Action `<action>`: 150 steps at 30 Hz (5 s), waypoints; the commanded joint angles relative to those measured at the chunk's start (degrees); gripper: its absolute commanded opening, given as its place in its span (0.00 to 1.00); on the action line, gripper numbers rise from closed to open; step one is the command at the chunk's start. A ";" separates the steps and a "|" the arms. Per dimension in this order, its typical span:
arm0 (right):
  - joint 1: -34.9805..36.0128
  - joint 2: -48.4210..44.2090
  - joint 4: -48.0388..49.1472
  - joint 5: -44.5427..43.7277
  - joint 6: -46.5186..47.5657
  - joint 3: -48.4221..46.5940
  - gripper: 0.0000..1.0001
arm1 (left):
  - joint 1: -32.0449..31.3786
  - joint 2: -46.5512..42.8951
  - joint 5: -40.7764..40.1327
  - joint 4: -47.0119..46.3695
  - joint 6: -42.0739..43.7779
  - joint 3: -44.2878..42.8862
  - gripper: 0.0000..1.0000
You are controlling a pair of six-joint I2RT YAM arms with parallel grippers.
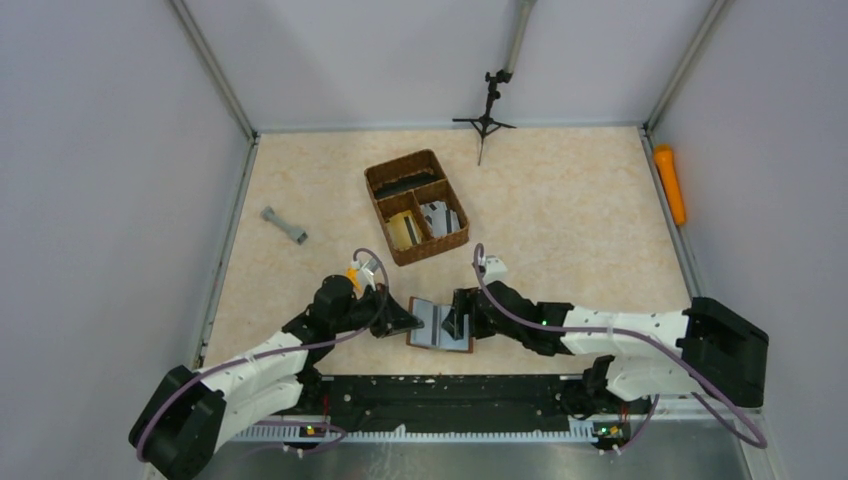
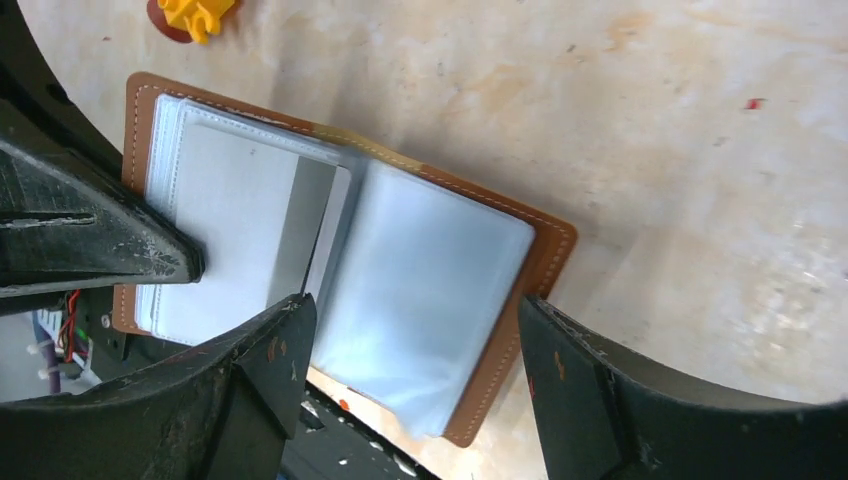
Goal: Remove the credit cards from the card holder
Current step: Remove the credit card from the card holder.
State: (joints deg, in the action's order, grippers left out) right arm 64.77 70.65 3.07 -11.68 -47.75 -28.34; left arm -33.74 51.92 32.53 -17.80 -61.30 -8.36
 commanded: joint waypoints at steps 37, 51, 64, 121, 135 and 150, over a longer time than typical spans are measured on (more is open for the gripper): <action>-5.62 -14.86 18.22 17.45 -11.92 10.32 0.20 | -0.26 -4.50 6.73 -21.41 -12.71 0.36 0.00; -8.56 -16.15 22.67 20.29 -15.62 13.30 0.15 | -0.26 -3.95 7.73 -26.00 -14.75 0.52 0.00; -8.92 -16.17 23.21 20.39 -15.70 13.45 0.08 | -0.20 -3.64 8.38 -27.22 -15.14 0.87 0.00; -13.45 -19.34 31.22 28.96 -19.34 16.27 0.25 | -0.65 -3.63 4.64 -33.36 -15.94 3.23 0.00; -13.51 -17.31 36.20 28.82 -21.63 17.17 0.09 | -0.66 -3.31 5.80 -36.55 -16.85 3.46 0.00; -17.05 -25.99 8.03 19.10 -10.12 12.29 0.00 | -0.46 -15.02 -8.77 5.84 -0.01 -2.98 0.00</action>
State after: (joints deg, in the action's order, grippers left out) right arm 48.80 45.17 19.94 11.29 -64.58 -11.18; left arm -34.44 38.70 28.88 -22.96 -67.37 -6.63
